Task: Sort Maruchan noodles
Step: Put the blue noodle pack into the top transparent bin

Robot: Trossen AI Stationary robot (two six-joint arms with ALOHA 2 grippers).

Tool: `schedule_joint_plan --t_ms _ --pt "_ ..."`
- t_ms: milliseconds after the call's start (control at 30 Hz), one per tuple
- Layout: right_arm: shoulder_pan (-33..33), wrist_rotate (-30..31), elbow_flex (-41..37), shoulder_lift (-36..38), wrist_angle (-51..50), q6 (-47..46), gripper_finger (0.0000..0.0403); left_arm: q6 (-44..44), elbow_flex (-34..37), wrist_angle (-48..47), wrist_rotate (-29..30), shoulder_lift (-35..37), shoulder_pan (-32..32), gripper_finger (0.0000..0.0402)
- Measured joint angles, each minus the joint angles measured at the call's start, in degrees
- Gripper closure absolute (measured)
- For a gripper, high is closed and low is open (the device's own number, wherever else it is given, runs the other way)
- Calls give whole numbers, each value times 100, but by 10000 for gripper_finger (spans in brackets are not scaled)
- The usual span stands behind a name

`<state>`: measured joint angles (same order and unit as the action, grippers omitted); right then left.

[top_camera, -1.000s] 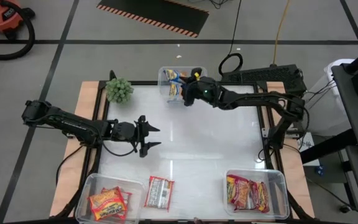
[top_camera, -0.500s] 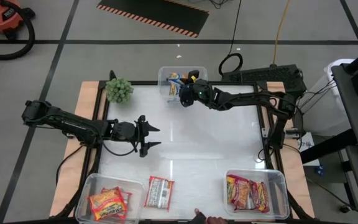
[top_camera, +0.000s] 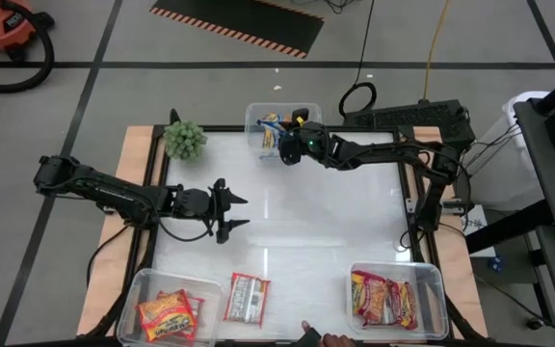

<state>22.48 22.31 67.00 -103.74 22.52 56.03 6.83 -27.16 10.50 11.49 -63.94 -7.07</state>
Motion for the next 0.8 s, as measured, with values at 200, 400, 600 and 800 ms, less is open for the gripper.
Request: schedule_joint_plan --t_ms 200,400,600,800 --pt "2 -163 0 6 -63 -196 264 17 0 0 0 0 -2 110" --pt "2 -286 -2 38 -95 -302 264 17 0 0 0 0 -2 110" --pt "2 -310 -15 103 -191 -414 263 37 0 -1 0 0 -2 110" --pt "7 -456 -24 185 -181 -537 246 87 0 -2 0 -1 -2 110"
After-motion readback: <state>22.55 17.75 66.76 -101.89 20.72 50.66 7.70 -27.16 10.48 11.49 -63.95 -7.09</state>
